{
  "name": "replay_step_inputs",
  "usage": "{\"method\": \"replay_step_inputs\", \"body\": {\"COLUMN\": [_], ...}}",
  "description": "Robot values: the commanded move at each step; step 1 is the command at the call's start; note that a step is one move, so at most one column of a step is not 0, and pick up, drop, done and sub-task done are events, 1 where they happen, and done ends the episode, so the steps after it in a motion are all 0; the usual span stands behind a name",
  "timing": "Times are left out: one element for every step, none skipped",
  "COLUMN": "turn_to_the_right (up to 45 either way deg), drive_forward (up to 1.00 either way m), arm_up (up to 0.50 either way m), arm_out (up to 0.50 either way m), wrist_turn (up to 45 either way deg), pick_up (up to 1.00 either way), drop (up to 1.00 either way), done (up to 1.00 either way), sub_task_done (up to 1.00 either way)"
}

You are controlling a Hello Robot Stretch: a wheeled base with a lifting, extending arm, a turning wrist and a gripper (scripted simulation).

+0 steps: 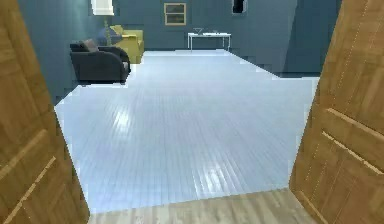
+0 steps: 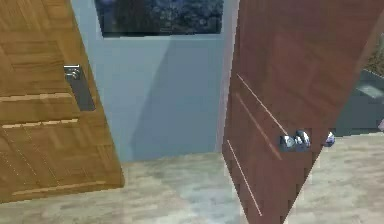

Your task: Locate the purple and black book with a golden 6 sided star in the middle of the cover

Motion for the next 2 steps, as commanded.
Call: {"method": "replay_step_inputs", "body": {"turn_to_the_right": [0.0,0.0], "drive_forward": [1.00,1.00], "arm_up": [0.00,0.00], "arm_out": [0.00,0.00], "wrist_turn": [0.0,0.0], "pick_up": [0.00,0.00], "drop": [0.00,0.00], "done": [0.00,0.00], "sub_task_done": [0.00,0.00]}}
